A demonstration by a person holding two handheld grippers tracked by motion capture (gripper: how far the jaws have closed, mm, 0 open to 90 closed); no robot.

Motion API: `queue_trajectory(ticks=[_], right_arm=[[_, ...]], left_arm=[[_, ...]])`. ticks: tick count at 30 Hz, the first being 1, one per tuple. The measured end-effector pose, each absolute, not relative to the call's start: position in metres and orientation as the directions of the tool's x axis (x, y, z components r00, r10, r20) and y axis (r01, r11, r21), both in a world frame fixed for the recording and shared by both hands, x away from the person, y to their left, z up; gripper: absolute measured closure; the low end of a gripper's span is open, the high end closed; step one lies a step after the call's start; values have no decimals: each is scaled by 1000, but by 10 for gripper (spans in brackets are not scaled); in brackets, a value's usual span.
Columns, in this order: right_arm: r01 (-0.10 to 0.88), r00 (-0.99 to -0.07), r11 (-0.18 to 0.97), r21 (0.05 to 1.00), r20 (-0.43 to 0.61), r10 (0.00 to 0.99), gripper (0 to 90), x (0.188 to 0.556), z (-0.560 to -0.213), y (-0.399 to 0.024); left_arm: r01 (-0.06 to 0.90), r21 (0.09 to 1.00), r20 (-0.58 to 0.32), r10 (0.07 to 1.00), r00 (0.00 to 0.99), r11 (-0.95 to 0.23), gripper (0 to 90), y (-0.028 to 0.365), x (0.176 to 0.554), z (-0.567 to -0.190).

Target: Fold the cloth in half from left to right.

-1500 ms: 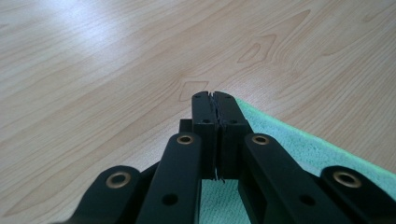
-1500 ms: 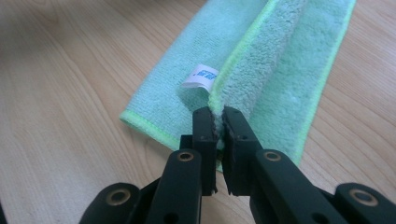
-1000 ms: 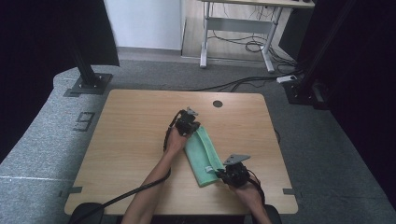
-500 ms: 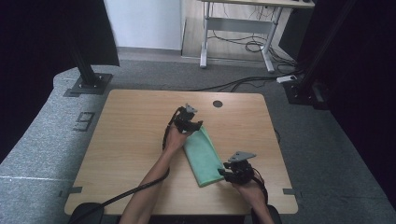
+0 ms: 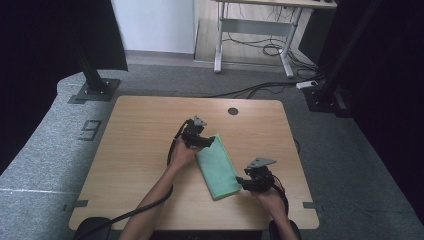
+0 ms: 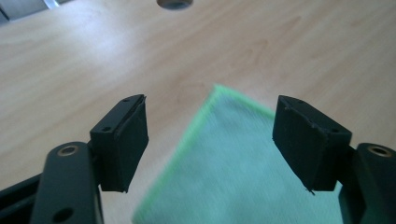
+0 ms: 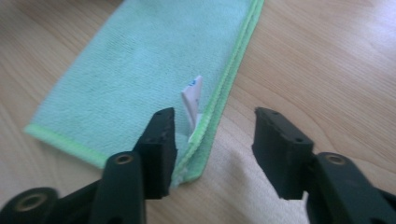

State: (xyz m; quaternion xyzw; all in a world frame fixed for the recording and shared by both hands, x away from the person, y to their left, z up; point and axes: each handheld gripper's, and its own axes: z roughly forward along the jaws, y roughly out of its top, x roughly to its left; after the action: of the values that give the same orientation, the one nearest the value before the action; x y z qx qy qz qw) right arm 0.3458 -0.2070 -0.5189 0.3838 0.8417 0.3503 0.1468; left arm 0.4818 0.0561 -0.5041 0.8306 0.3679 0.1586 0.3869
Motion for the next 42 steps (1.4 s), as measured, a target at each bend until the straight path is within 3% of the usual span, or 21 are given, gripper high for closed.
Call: queue_trajectory(ticks=[16, 42], right_arm=[[551, -683, 523, 650, -8, 730, 361, 358, -538, -211], [513, -729, 544, 664, 1, 685, 328, 347, -541, -170]], left_arm=[[499, 715, 3, 717, 698, -489, 155, 69, 414, -538], [547, 688, 6, 758, 652, -476, 140, 99, 431, -547]])
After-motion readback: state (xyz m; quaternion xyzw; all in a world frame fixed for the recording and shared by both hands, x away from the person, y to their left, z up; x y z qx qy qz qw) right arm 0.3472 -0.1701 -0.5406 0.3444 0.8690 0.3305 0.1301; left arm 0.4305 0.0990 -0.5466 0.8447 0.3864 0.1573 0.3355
